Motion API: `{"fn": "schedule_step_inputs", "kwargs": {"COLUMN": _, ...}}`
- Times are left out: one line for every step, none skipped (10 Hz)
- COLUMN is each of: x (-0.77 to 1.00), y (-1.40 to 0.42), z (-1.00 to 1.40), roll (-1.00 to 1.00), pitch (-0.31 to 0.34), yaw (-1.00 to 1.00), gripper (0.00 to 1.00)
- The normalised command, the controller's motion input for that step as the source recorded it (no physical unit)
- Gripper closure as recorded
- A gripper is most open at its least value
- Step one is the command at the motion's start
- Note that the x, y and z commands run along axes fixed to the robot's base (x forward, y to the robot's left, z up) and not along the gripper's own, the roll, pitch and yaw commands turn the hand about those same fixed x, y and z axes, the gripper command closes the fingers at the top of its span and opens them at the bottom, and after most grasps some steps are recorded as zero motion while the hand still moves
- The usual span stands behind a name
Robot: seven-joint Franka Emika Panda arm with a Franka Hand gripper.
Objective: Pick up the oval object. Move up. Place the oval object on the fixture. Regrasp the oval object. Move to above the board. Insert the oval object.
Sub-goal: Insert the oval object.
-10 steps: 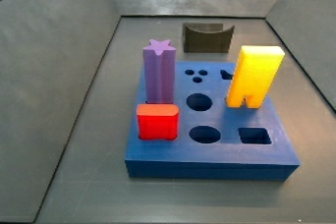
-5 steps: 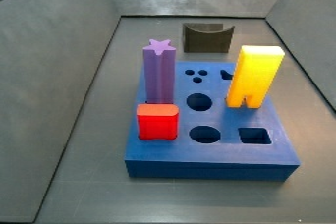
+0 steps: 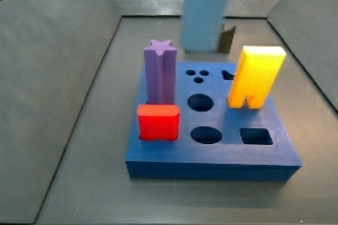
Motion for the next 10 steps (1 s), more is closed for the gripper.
{"fn": "schedule_step_inputs", "kwargs": {"x": 0.62, "y": -0.21, "z": -0.79, "roll": 0.02, "pitch": -0.156, "yaw": 0.11, "gripper": 1.0}}
{"fn": "schedule_step_inputs", "kwargs": {"x": 0.47, "y": -0.19, "z": -0.83, "roll": 0.1, "pitch": -0.151, "yaw": 0.19, "gripper": 1.0}}
{"fn": "schedule_step_inputs", "kwargs": {"x": 0.17, "y": -0.23, "z": -0.78, "roll": 0.08, "pitch": -0.21, "yaw": 0.18, "gripper": 1.0}}
{"fn": "schedule_step_inputs", "kwargs": {"x": 0.32, "y": -0.34, "z": -0.65, "roll": 0.01, "pitch": -0.19, "yaw": 0.05, "gripper": 1.0}}
{"fn": "schedule_step_inputs", "kwargs": {"x": 0.09, "y": -0.22, "z": -0.52, "roll": 0.16, "pitch": -0.1, "yaw": 0.03, "gripper": 1.0}}
{"fn": "schedule_step_inputs", "kwargs": {"x": 0.0, "y": -0.16, "z": -0.52, "roll": 0.24, "pitch": -0.079, "yaw": 0.0, "gripper": 1.0}}
{"fn": "schedule_step_inputs", "kwargs": {"x": -0.05, "y": -0.1, "z": -0.42, "roll": 0.22, "pitch": -0.069, "yaw": 0.0, "gripper": 1.0}}
{"fn": "schedule_step_inputs", "kwargs": {"x": -0.14, "y": -0.07, "z": -0.48, "roll": 0.09, "pitch": -0.117, "yaw": 0.0, "gripper": 1.0}}
{"fn": "schedule_step_inputs", "kwargs": {"x": -0.05, "y": 0.0, "z": -0.41, "roll": 0.0, "pitch": -0.107, "yaw": 0.0, "gripper": 1.0}}
{"fn": "schedule_step_inputs", "kwargs": {"x": -0.06, "y": 0.0, "z": -0.25, "roll": 0.0, "pitch": -0.027, "yaw": 0.0, "gripper": 1.0}}
